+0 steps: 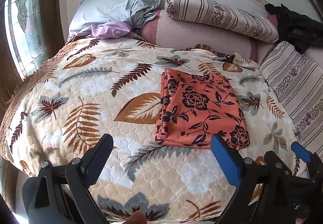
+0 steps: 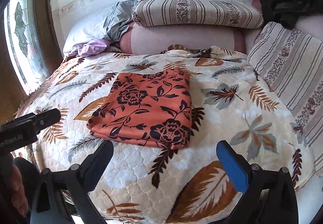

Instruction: Fold small clothes

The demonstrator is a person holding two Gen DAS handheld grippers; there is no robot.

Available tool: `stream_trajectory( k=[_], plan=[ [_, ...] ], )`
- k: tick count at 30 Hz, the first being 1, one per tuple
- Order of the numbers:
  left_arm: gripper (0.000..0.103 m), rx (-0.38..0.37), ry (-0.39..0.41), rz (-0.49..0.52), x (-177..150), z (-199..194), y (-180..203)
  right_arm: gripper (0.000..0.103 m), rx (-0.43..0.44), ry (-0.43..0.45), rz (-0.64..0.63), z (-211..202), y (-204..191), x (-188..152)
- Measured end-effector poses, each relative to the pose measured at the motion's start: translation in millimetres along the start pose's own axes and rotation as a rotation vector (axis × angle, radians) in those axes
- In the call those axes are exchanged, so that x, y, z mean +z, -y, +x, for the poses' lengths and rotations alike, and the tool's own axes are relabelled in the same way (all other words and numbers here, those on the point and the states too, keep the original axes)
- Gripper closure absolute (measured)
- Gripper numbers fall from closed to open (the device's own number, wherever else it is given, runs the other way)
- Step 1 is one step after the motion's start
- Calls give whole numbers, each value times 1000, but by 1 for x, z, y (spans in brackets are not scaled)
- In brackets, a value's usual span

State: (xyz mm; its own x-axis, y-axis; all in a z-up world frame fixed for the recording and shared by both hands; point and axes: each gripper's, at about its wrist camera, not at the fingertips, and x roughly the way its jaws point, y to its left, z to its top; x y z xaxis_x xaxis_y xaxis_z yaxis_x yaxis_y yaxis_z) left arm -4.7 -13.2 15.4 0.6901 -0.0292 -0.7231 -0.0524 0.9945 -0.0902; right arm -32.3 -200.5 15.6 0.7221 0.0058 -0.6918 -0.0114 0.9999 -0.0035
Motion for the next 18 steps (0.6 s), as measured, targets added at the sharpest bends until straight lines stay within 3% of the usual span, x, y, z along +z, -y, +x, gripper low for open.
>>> stream_trajectory(
  k=[8, 18],
  plan=[
    [6, 52, -13, 73, -3, 6, 8, 0, -54, 12, 8, 5, 0, 11],
    [6, 35, -20, 65, 5, 12, 9, 0, -68, 1, -10, 17, -3, 17]
  ],
)
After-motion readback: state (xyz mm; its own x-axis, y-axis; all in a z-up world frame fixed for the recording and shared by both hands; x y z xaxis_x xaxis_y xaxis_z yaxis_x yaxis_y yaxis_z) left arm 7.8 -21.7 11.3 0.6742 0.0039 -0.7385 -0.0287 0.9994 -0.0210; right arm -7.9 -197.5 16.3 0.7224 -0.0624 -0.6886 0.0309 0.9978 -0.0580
